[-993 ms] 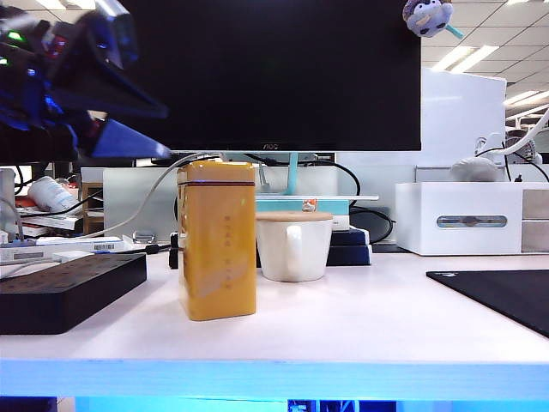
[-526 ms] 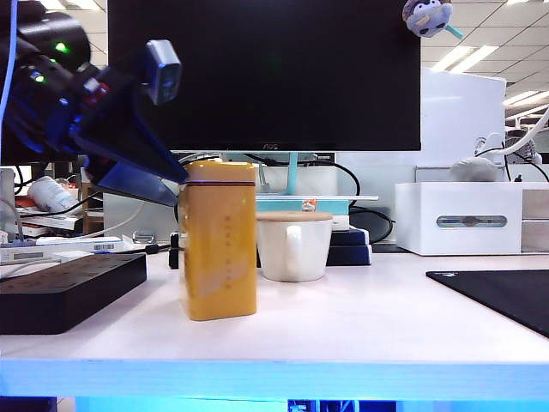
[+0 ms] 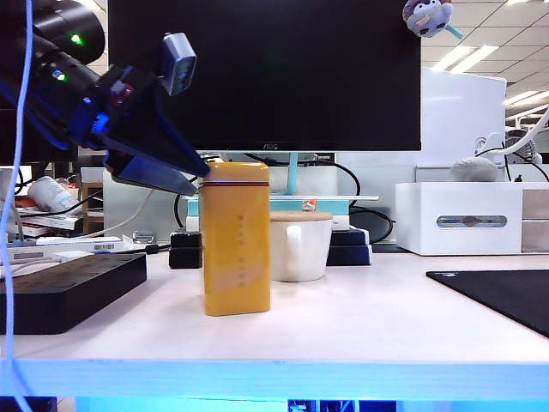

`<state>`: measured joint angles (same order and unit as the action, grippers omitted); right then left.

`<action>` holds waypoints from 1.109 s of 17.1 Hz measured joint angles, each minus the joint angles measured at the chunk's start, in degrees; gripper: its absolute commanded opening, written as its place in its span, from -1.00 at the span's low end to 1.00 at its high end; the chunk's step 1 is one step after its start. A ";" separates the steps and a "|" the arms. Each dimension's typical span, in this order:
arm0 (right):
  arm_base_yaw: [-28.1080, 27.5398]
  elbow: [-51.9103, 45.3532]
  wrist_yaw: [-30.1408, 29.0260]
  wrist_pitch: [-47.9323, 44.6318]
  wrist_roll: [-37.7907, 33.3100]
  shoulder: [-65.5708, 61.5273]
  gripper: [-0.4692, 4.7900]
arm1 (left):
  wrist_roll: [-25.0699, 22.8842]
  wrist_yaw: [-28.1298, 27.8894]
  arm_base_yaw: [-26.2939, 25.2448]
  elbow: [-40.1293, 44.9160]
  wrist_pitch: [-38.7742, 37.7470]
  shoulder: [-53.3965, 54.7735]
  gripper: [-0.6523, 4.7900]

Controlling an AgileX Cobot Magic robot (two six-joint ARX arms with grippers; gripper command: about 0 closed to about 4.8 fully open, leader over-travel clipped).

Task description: Plug the white charger into the left socket.

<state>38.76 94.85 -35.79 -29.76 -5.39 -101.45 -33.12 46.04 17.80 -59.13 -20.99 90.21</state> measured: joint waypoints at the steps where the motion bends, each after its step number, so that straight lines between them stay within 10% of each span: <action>1: 0.00 0.02 0.00 -0.24 -0.02 0.24 -0.48 | 0.44 -0.04 0.33 0.00 0.61 0.15 1.00; 9: 0.00 0.02 -0.22 -2.23 -1.79 0.79 -0.48 | 1.09 -4.70 12.63 0.07 8.66 1.79 1.00; 19: 0.00 0.02 -0.37 -2.27 -2.14 1.14 -0.48 | 8.85 -13.51 12.33 0.04 10.10 1.79 1.00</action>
<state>38.76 94.87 -36.16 -32.03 -7.53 -100.31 -24.27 32.53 30.13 -59.09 -10.90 92.01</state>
